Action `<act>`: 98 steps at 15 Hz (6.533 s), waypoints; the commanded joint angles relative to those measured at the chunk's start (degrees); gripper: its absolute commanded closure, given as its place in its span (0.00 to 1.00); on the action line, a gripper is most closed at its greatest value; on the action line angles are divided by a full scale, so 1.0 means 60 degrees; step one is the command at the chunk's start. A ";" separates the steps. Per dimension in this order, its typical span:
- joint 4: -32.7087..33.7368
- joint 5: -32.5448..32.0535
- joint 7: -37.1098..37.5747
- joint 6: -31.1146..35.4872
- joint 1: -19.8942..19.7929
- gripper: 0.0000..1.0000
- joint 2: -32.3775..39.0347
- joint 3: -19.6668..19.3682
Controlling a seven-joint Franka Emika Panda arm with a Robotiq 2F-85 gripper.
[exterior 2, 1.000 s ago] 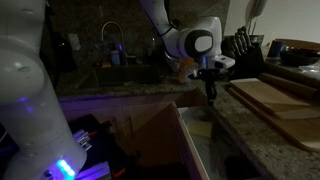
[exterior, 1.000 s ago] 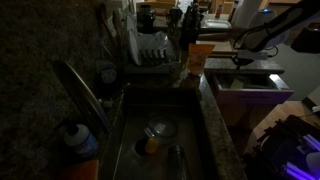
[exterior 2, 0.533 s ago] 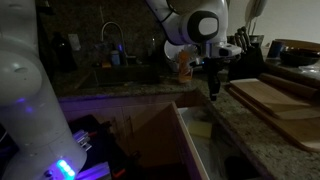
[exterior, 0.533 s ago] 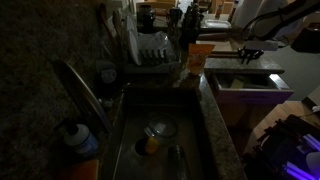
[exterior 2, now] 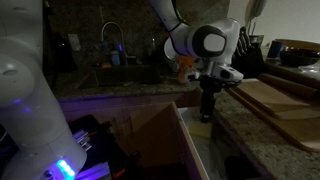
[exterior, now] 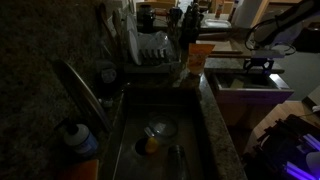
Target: Pick up the Dish washing sponge from the kitchen drawer and put it on the kitchen unit base
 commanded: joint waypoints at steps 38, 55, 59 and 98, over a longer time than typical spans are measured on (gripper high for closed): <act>0.0317 0.1473 -0.1399 0.4264 -0.0192 0.54 0.2737 0.0724; -0.0532 -0.0412 -0.0642 0.3746 0.1824 0.96 0.0299 -0.0233; -0.0542 -0.2089 0.0461 0.3675 0.2277 0.96 -0.0947 -0.0906; 0.1029 0.3758 -0.2415 0.3782 -0.2076 0.00 -0.0408 0.0610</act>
